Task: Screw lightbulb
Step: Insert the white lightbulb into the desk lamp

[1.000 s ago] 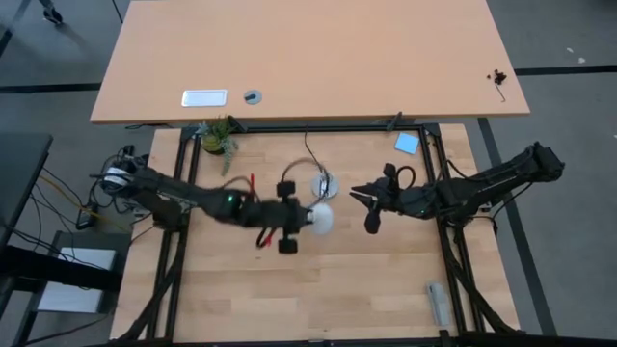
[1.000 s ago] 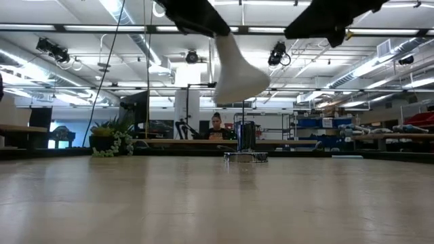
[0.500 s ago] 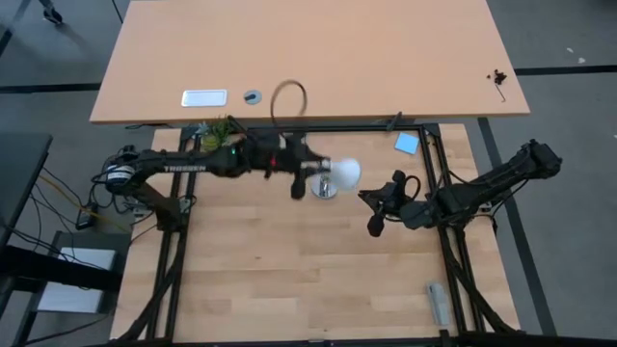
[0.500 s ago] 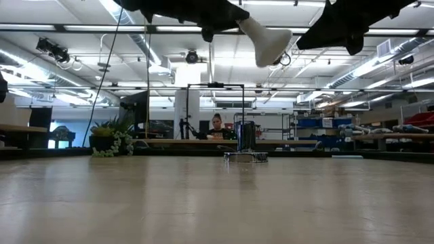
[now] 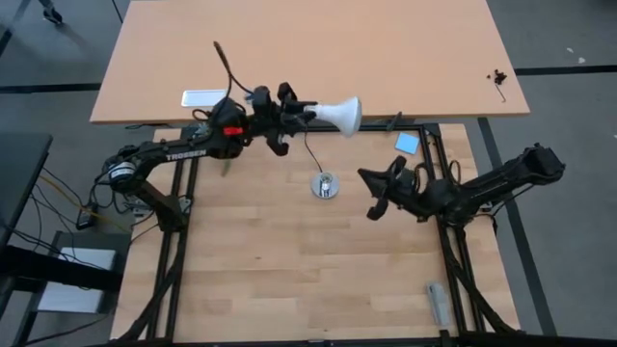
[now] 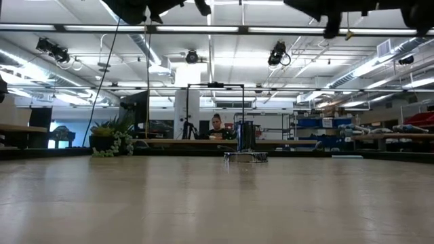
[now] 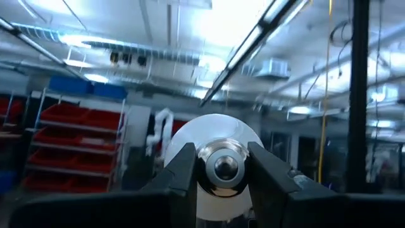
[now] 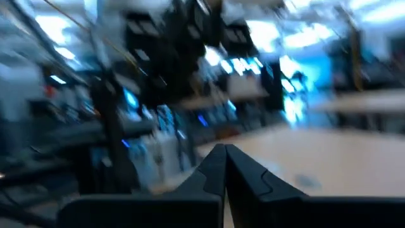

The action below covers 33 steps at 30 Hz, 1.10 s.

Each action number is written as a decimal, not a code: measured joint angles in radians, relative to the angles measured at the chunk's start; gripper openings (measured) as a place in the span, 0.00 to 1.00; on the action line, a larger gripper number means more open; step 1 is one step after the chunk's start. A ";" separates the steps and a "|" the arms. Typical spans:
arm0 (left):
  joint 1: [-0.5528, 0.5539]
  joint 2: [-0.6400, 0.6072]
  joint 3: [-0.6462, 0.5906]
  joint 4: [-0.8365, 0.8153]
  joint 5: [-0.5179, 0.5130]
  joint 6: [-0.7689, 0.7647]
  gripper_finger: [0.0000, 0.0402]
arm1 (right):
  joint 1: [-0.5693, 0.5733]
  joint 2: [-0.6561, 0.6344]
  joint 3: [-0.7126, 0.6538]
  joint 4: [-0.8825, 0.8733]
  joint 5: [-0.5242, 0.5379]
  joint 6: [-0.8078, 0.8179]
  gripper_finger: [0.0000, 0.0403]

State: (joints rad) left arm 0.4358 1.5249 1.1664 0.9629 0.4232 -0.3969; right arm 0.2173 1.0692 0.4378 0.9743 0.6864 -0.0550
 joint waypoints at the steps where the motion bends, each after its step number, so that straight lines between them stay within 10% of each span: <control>1: 0.001 0.000 0.000 0.010 -0.002 -0.004 0.24 | -0.022 0.008 0.002 0.038 -0.046 -0.015 0.05; 11: -0.052 0.081 0.000 0.144 -0.006 -0.080 0.24 | -0.176 0.147 0.143 0.102 -0.319 -0.026 0.17; 33: -0.096 0.148 -0.006 0.113 0.088 -0.066 0.24 | -0.179 0.234 0.251 0.259 -0.305 -0.087 0.47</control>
State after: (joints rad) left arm 0.3402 1.6733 1.1599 1.0758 0.5111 -0.4626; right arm 0.0387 1.3029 0.6884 1.2331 0.3817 -0.1423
